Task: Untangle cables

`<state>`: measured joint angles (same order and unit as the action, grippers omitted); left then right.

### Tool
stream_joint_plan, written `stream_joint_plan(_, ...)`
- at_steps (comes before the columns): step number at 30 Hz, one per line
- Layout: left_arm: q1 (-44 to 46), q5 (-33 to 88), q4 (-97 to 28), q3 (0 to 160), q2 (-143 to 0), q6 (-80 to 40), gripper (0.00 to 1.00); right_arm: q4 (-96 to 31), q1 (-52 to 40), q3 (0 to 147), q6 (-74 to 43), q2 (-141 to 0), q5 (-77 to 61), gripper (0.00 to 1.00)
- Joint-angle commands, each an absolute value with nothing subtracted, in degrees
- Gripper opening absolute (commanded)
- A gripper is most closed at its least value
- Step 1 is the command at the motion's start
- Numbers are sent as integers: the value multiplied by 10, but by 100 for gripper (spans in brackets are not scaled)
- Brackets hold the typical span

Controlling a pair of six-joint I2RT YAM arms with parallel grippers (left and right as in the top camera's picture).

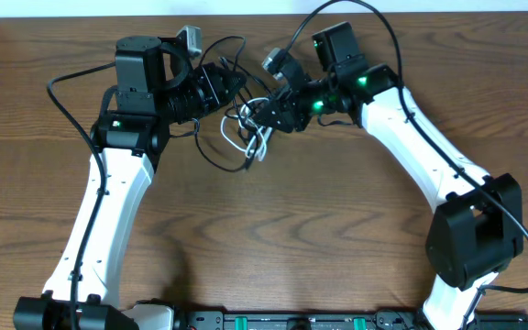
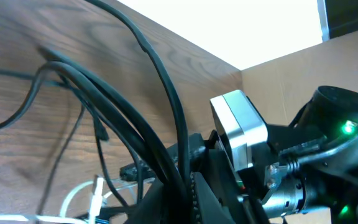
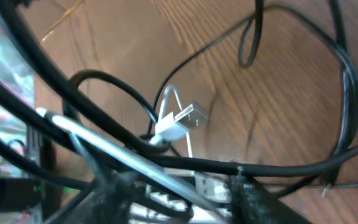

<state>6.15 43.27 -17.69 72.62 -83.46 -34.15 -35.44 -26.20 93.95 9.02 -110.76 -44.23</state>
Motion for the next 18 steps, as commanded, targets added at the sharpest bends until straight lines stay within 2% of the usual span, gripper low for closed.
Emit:
stream_joint_plan(1, 62, 441, -172, 740, -832, -348, 7, -349, -273, 941, 57, -1109, -388, 29)
stream_joint_plan(3, 62, 438, -172, 740, -832, -347, 7, -353, -273, 941, -7, -1109, -302, 8)
stream_joint_plan(4, 62, 435, -173, 740, -832, -345, 7, -356, -271, 942, -23, -1109, -275, 1)
stream_joint_plan(11, 62, 300, -206, 740, -832, -331, 7, -412, -234, 942, -138, -1102, -116, 1)
stream_joint_plan(18, 62, 135, -258, 740, -833, -331, 7, -444, -204, 942, -117, -1075, -113, 1)
